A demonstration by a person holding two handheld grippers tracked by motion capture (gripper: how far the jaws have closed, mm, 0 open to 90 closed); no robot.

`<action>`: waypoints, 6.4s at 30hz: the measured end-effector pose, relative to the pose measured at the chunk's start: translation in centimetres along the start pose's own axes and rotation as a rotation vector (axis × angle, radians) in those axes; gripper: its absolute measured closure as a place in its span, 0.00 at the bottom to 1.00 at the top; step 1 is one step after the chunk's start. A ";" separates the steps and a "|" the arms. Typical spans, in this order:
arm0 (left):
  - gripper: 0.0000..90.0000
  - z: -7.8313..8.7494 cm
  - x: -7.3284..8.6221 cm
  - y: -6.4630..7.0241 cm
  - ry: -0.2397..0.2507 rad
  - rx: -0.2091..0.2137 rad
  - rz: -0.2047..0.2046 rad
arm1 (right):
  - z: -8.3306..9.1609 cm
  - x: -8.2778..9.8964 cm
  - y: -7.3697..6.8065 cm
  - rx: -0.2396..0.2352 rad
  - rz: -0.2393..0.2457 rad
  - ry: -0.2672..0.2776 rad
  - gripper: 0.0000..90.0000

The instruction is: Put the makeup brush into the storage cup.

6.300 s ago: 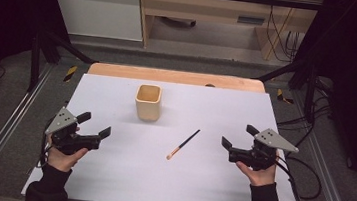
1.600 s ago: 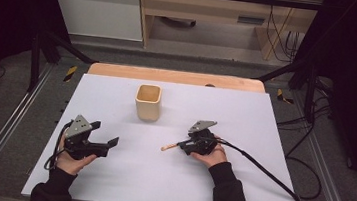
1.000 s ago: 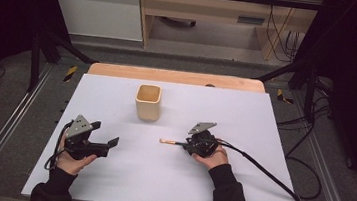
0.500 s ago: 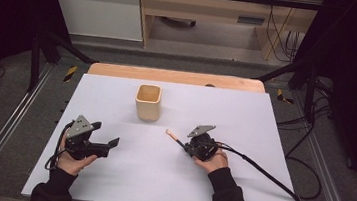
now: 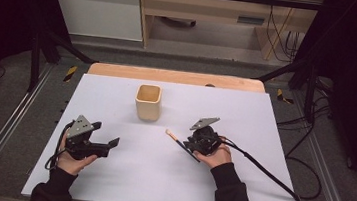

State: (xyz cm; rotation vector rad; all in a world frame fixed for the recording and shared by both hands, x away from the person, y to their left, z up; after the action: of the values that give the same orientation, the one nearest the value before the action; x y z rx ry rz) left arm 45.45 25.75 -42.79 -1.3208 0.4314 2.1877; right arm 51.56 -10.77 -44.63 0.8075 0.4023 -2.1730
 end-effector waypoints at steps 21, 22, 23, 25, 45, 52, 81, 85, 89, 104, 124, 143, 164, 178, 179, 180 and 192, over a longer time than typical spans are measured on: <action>0.12 -0.1 0.0 0.0 -0.003 0.002 0.001 | -3.3 -1.7 0.0 -0.035 0.014 -0.254 0.83; 0.12 -0.1 0.0 -0.1 -0.004 0.002 0.001 | -3.3 -1.6 0.0 -0.036 0.024 -0.258 0.84; 0.12 -0.1 0.0 -0.1 -0.004 0.002 0.002 | -3.4 -1.6 0.0 -0.037 0.019 -0.268 0.84; 0.12 -0.1 0.0 -0.1 -0.010 0.003 -0.003 | -3.4 -1.5 0.0 -0.039 0.025 -0.284 0.86; 0.12 -0.2 0.1 -0.1 -0.019 0.006 -0.001 | -3.3 -1.7 -0.1 -0.012 -0.003 -0.302 0.94; 0.12 -0.2 0.0 -0.1 -0.012 0.006 0.009 | -1.4 -2.3 -0.5 -0.027 0.000 -0.215 0.94; 0.14 0.4 -0.8 1.6 0.087 0.070 0.083 | 4.6 -0.8 -2.6 -0.153 -0.005 0.260 0.94; 0.14 0.5 -1.0 2.1 0.105 0.084 0.092 | 5.1 -0.6 -2.7 -0.152 -0.010 0.308 0.94; 0.14 0.5 -1.2 2.6 0.138 0.098 0.126 | 5.6 -0.5 -3.0 -0.142 -0.020 0.358 0.94; 0.14 -0.2 -2.7 4.6 0.200 0.133 0.169 | 5.6 -0.2 -4.2 -0.129 -0.041 0.453 0.94; 0.15 -1.8 -5.4 7.2 0.252 0.191 0.208 | 6.3 -0.2 -4.5 -0.115 -0.041 0.494 0.94; 0.18 -4.0 -6.7 9.3 0.298 0.228 0.258 | 6.2 -0.2 -4.7 -0.114 -0.039 0.502 0.94; 0.40 -6.1 -6.7 10.8 0.331 0.250 0.347 | 6.0 -0.2 -4.9 -0.110 -0.039 0.505 0.94; 0.66 -6.6 -6.7 11.4 0.327 0.274 0.390 | 5.7 -0.2 -5.2 -0.112 -0.036 0.501 0.94; 0.67 -6.6 -6.7 11.4 0.326 0.271 0.394 | 5.7 -0.2 -5.2 -0.113 -0.036 0.502 0.94; 0.69 -6.6 -6.7 11.4 0.323 0.272 0.398 | 5.7 -0.2 -5.2 -0.112 -0.036 0.502 0.94; 0.83 -6.6 -6.7 11.6 0.320 0.266 0.428 | 5.6 -0.3 -5.4 -0.105 -0.024 0.495 0.94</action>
State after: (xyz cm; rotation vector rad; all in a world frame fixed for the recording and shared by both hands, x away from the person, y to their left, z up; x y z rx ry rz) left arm 45.67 11.09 -40.04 -1.5353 1.1808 2.1397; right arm 45.26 -9.93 -40.07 1.2847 0.7681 -1.9380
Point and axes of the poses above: each handheld gripper's, and its own axes: z roughly backward along the jaws, x roughly out of its underside, y roughly to its right, the point moved 1 cm from there along -z, roughly forward along the jaws, and after that the axes turned 1 degree about -z, right-handed, at the moved point
